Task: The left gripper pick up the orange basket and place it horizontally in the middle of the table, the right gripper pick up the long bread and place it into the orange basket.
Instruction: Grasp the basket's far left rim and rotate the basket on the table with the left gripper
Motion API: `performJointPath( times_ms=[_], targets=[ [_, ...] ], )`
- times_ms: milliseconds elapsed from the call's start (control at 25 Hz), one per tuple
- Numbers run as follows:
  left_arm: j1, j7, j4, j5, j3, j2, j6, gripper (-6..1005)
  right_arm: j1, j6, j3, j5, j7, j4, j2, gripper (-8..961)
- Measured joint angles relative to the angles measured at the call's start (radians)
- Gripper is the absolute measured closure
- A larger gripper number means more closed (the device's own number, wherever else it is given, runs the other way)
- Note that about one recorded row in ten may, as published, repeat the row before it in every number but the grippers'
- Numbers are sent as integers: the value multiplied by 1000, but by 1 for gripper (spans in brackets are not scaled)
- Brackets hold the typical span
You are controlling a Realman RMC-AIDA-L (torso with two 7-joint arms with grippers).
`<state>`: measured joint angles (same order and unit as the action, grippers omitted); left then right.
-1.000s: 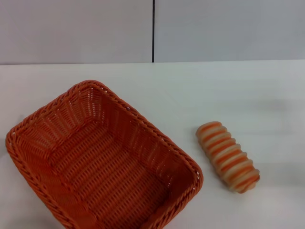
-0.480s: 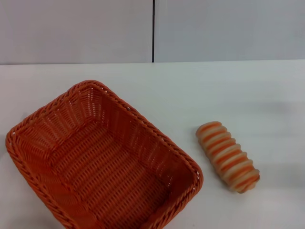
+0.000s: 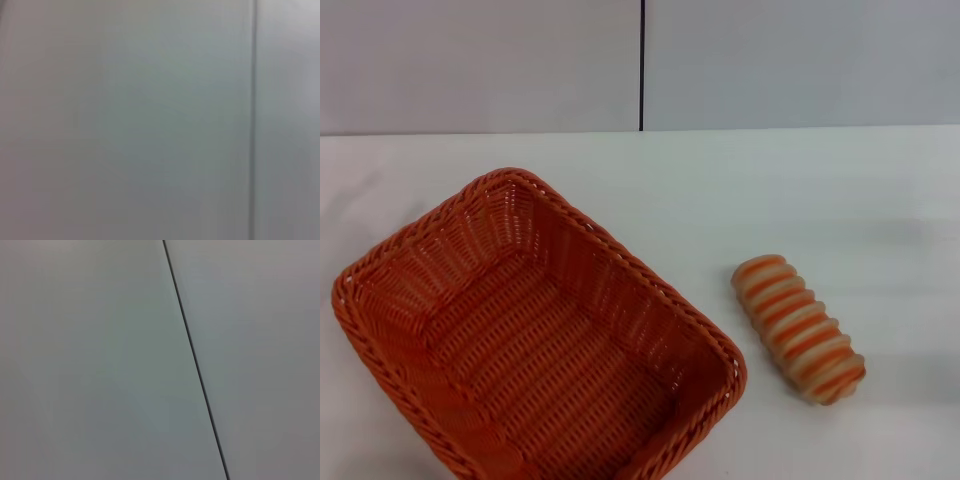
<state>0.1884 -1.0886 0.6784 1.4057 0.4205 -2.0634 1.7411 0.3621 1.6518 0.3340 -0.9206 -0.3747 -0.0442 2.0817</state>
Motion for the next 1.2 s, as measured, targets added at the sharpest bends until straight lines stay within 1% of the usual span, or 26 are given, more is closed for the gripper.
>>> performJointPath(
  times_ms=[80, 120, 200, 280, 320, 400, 440, 480, 520, 560, 600, 640, 680, 720, 800, 840, 880, 920, 960, 1000, 1040, 1080, 1200],
  targets=[
    [-6, -113, 144, 24, 66, 1, -46, 190, -3, 7, -1, 0, -12, 3, -1, 330],
    [-10, -214, 253, 62, 113, 2, -84, 191, -6, 9, 0, 0, -17, 4, -2, 330],
    [-5, -357, 407, 143, 162, 5, -115, 193, -11, 10, 3, 0, -21, 4, -3, 331],
    [13, -481, 543, 247, 190, 7, -114, 194, -12, 7, 6, 0, -22, 4, -4, 332],
    [29, -559, 634, 330, 212, 6, -109, 195, -12, 7, 6, 0, -22, 4, -4, 333],
    [49, -652, 731, 427, 248, 6, -104, 197, -11, 3, 7, 0, -22, 5, -4, 334],
    [65, -716, 788, 499, 275, 7, -94, 197, -10, 2, 7, 0, -22, 6, -5, 334],
    [65, -716, 788, 499, 275, 7, -94, 198, -9, 1, 7, 0, -22, 7, -5, 335],
    [96, -800, 866, 614, 313, 8, -64, 199, -9, 1, 7, 0, -22, 9, -6, 335],
    [96, -800, 866, 614, 313, 8, -64, 200, -10, 2, 7, 0, -22, 11, -7, 335],
    [116, -843, 907, 691, 334, 8, -34, 201, -12, 3, 7, 0, -22, 14, -7, 336],
    [154, -889, 958, 799, 366, 6, 21, 201, -13, 3, 7, 0, -22, 16, -7, 336],
    [154, -889, 958, 799, 366, 6, 21, 202, -15, 1, 7, 0, -23, 17, -7, 337],
    [203, -937, 987, 932, 412, 3, 72, 203, -15, -3, 6, 0, -23, 18, -7, 337],
    [227, -972, 997, 1025, 455, 0, 82, 204, -14, -11, 6, 0, -23, 18, -8, 338],
    [227, -972, 997, 1025, 455, 0, 82, 205, -12, -14, 7, 0, -23, 19, -8, 339],
    [231, -981, 1001, 1048, 477, -2, 79, 206, -11, -16, 6, 0, -23, 21, -8, 339],
    [235, -1012, 1011, 1115, 545, -5, 49, 207, -9, -17, 7, 0, -23, 25, -8, 340],
    [234, -1024, 1013, 1135, 569, -5, 30, 208, -8, -20, 6, 0, -24, 30, -8, 340],
    [232, -1042, 1013, 1161, 614, -6, -2, 208, -7, -24, 6, 0, -29, 35, -8, 341],
    [232, -1042, 1013, 1161, 614, -6, -2, 209, -7, -27, 7, 0, -34, 38, -8, 341],
    [231, -1059, 999, 1191, 665, -6, -44, 210, -6, -29, 6, 0, -40, 40, -8, 342],
    [243, -1073, 951, 1221, 713, -7, -72, 212, -6, -31, 6, 0, -49, 43, -8, 343]
  ],
)
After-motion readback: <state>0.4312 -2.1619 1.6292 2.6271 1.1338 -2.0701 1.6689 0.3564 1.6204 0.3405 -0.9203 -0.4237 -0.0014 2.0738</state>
